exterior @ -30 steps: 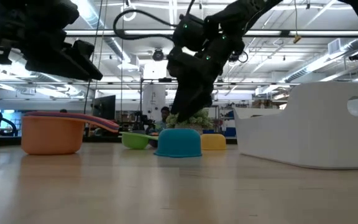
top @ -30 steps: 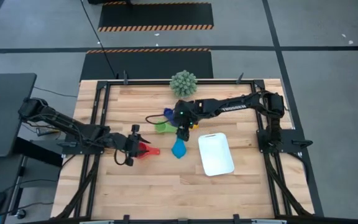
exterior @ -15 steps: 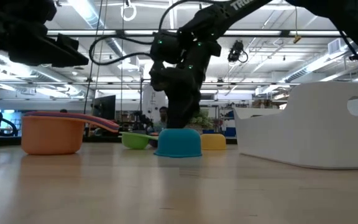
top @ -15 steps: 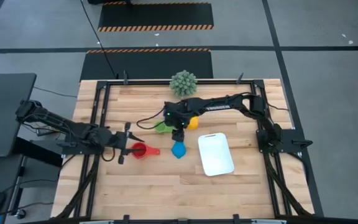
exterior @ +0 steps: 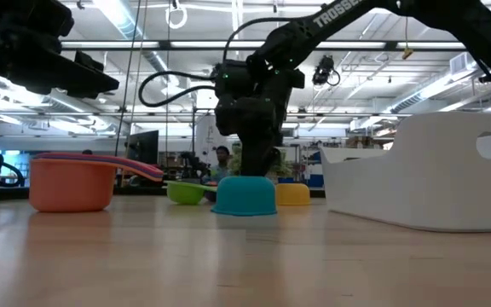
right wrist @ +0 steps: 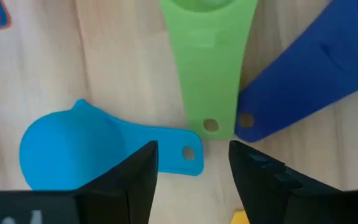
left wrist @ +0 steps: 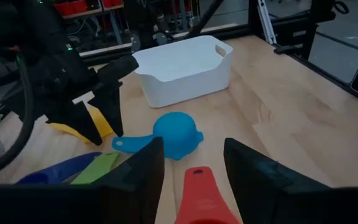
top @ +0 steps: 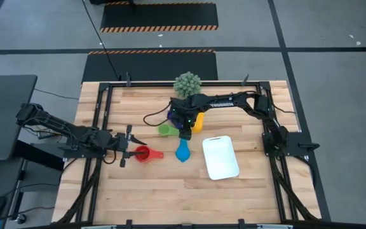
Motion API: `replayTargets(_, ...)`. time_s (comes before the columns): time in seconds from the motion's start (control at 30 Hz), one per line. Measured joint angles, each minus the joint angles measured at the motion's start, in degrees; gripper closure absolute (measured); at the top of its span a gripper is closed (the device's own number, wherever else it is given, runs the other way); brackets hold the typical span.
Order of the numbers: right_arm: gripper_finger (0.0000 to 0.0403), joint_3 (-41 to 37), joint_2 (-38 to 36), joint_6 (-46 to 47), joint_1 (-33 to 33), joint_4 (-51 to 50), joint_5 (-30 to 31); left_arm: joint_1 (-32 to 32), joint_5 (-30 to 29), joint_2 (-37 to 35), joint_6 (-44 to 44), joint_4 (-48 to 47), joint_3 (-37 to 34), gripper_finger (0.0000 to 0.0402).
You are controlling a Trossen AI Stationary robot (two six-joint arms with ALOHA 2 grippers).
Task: Nest measuring cups in basket
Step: Stack the light blue measuring cup into the red measuring cup
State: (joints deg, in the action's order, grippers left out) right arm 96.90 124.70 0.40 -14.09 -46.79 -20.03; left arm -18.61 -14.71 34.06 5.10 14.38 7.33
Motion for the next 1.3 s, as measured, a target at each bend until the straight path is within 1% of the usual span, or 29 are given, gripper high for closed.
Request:
replayTargets(0.13, 0.0202, -0.16, 0.00, 0.41, 0.16, -0.37, -0.89, 0.00, -0.04, 0.00, 0.07, 0.01, 0.00, 0.0228)
replayTargets(0.27, 0.0206, -1.85, -0.07, 0.72, 0.09, 1.68, -1.23, 0.00, -0.04, 0.00, 0.07, -0.05, 0.00, 0.0228)
replayTargets(0.43, 0.0207, -4.40, -0.09, 1.48, 0.03, 3.64, -3.63, 0.00, -0.04, 0.00, 0.09, -0.29, 0.00, 0.0228)
replayTargets(0.6, 0.0208, -5.23, -0.09, 2.20, 0.87, 4.76, -3.72, 0.07, -0.38, 0.02, 0.11, -1.01, 0.04, 0.0228)
replayTargets(0.73, 0.0220, -6.34, -0.11, 2.10, 1.36, 6.78, -3.83, 0.07, -0.51, 0.02, 0.13, -1.01, 0.04, 0.0228)
replayTargets(0.9, 0.0253, -6.98, -0.15, 2.24, 1.44, 8.08, -3.46, 0.07, -0.52, 0.02, 0.52, -1.01, 0.04, 0.0228)
replayTargets(1.1, 0.0309, -7.02, -0.15, 2.40, 1.49, 8.11, -1.88, 0.07, -0.51, 0.02, 0.10, -1.08, 0.07, 0.0228)
replayTargets(1.3, 0.0375, -6.95, -0.27, 2.90, 1.53, 7.88, -4.22, 0.07, 1.43, 0.02, -1.48, -0.99, 0.07, 0.0228)
